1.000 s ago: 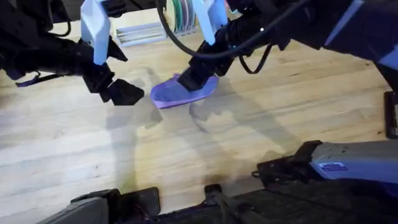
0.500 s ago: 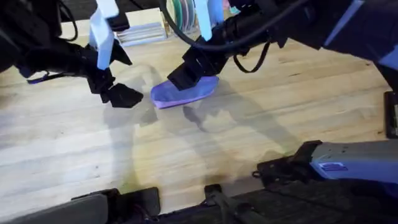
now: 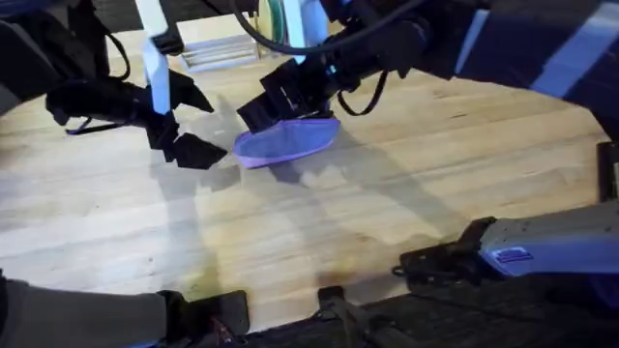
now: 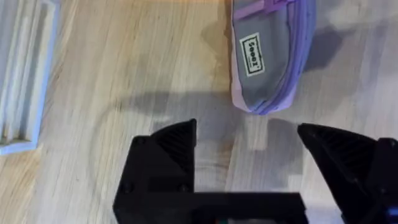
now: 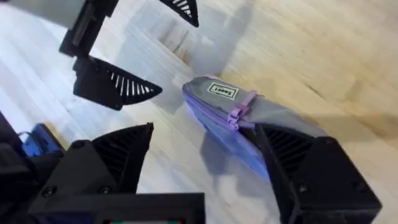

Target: Unzip the bag, pick up the pens from the table one at a time and place them inside, then zip the bag closed.

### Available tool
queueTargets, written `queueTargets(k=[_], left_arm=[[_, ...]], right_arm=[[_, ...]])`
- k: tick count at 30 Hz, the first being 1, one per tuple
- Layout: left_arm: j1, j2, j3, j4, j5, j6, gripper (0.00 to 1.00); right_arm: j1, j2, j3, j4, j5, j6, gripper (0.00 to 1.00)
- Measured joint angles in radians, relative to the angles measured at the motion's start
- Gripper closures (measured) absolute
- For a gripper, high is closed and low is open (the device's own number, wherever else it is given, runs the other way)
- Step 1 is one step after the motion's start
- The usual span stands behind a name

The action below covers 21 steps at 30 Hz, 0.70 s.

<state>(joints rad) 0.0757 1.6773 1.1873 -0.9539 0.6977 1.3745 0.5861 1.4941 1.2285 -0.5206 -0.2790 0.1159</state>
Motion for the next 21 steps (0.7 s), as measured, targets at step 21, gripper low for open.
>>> queueTargets(k=[21], left_arm=[[0.000, 0.011, 0.000, -0.053, 0.040, 0.156, 0.008]], right_arm=[[0.001, 0.222, 0.000, 0.123, 0.002, 0.111, 0.035]])
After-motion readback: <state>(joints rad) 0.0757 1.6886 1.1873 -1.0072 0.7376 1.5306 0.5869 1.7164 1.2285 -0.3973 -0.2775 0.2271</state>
